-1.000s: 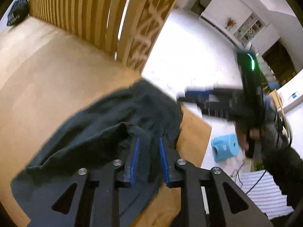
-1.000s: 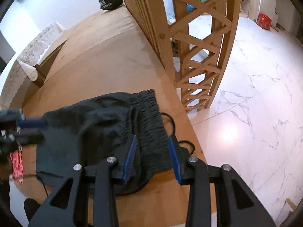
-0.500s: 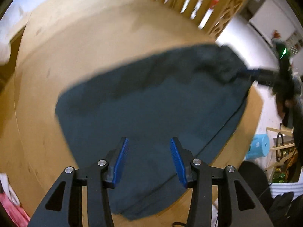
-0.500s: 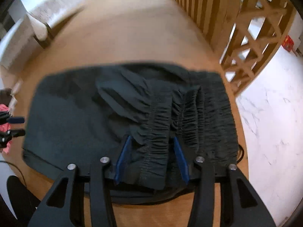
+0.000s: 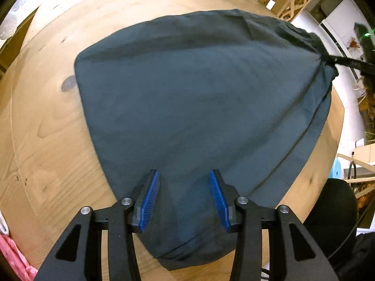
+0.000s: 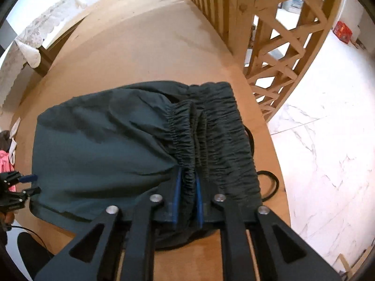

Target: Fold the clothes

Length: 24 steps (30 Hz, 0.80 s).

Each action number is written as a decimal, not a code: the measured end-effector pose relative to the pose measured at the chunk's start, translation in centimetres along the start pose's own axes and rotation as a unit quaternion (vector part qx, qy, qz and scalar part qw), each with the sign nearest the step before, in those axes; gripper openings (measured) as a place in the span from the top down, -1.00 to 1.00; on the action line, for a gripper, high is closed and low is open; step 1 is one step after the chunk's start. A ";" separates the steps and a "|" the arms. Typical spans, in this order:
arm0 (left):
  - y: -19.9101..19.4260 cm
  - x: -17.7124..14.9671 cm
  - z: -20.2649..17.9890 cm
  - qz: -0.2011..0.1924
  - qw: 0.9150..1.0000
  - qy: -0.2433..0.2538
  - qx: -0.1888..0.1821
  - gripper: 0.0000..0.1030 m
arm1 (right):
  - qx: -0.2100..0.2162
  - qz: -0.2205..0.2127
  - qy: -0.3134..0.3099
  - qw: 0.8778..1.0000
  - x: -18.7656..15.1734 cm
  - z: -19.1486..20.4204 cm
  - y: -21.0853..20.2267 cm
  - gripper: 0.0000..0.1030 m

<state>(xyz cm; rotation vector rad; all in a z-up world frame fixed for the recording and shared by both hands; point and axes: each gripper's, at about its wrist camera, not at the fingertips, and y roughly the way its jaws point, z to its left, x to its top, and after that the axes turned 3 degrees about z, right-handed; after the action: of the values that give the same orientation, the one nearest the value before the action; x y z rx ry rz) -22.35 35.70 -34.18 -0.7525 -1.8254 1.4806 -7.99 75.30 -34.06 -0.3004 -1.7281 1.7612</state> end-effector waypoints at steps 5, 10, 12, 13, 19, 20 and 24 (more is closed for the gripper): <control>-3.3 -2.1 2.1 -0.026 0.999 -0.027 0.012 0.16 | -0.081 -0.064 -0.021 0.994 -0.6 2.6 -4.0 0.28; -4.0 -5.2 5.6 -0.027 0.994 -0.108 -0.005 0.15 | -0.039 -0.064 -0.090 0.993 -1.3 7.9 -4.3 0.28; -3.3 -6.0 6.0 -0.018 0.992 -0.125 -0.010 0.15 | -0.069 -0.026 -0.116 0.991 -1.7 9.1 -1.5 0.28; -3.0 -6.3 5.9 -0.016 0.992 -0.126 -0.012 0.15 | -0.083 -0.007 -0.124 0.989 -1.9 9.5 -0.1 0.28; -1.9 -7.6 4.3 -0.013 0.993 -0.113 -0.036 0.15 | -0.059 0.033 -0.064 0.996 -2.4 9.3 1.0 0.28; -1.8 -7.9 3.8 -0.015 0.994 -0.105 -0.041 0.16 | -0.043 0.026 -0.075 0.996 -2.3 10.7 0.4 0.28; -2.0 -9.3 2.9 -0.018 0.996 -0.077 -0.049 0.52 | 0.019 0.003 -0.121 0.992 -2.2 16.5 -2.0 0.28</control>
<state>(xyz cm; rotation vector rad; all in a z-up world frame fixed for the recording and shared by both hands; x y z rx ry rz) -18.95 26.31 -33.85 -0.6642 -2.0288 1.4706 -15.26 60.53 -30.97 -0.0774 -1.8586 1.8956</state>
